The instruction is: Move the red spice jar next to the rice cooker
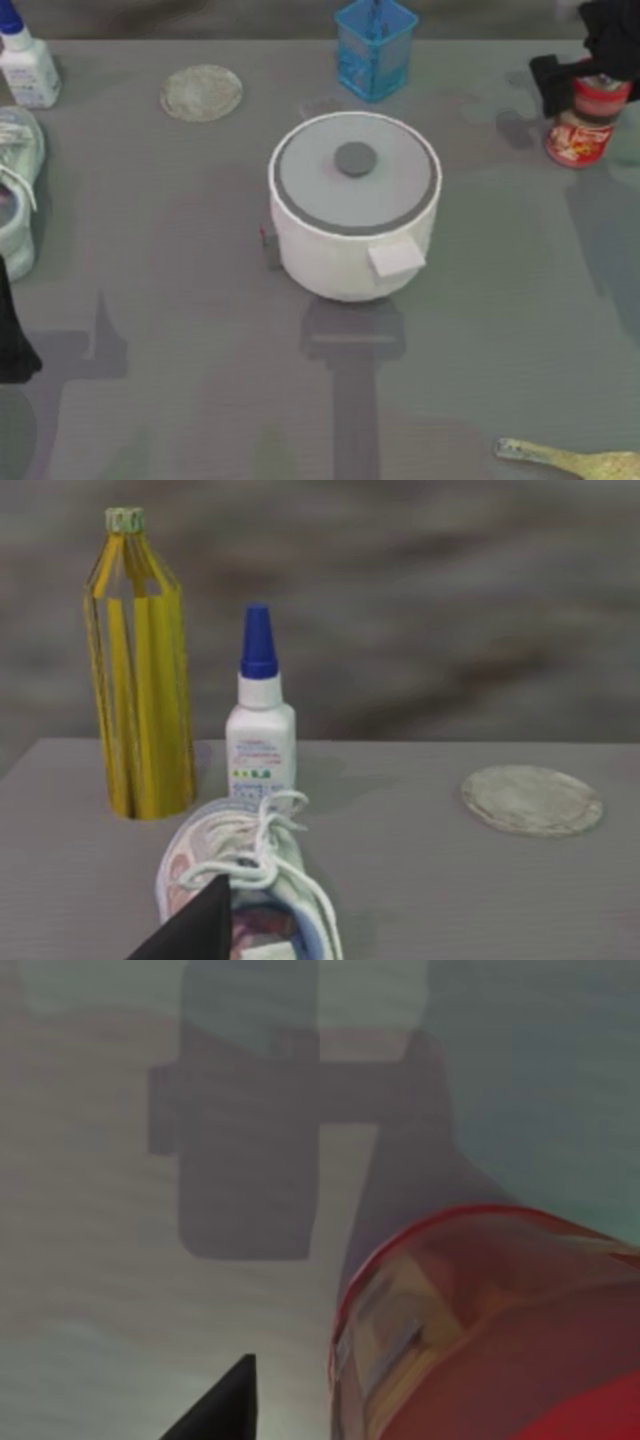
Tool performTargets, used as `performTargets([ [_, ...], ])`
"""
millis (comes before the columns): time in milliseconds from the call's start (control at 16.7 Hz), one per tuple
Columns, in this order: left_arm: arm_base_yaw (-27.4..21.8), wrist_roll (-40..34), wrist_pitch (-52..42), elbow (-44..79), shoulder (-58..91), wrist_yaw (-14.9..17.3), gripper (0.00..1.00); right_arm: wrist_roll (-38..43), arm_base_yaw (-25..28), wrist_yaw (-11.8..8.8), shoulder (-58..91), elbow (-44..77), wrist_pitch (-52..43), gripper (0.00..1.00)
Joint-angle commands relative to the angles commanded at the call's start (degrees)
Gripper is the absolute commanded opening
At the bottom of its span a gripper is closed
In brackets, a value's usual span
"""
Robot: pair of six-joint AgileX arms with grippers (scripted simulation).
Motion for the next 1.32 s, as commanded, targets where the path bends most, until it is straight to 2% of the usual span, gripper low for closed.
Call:
performTargets([
  [600, 0.0, 0.0, 0.0, 0.0, 0.0, 0.0, 1.00, 0.0, 0.0, 0.0, 0.0, 0.0, 0.0, 0.02],
  [1320, 0.0, 0.0, 0.0, 0.0, 0.0, 0.0, 1.00, 0.1, 0.0, 0.0, -2.3, -2.2, 0.0, 0.00],
])
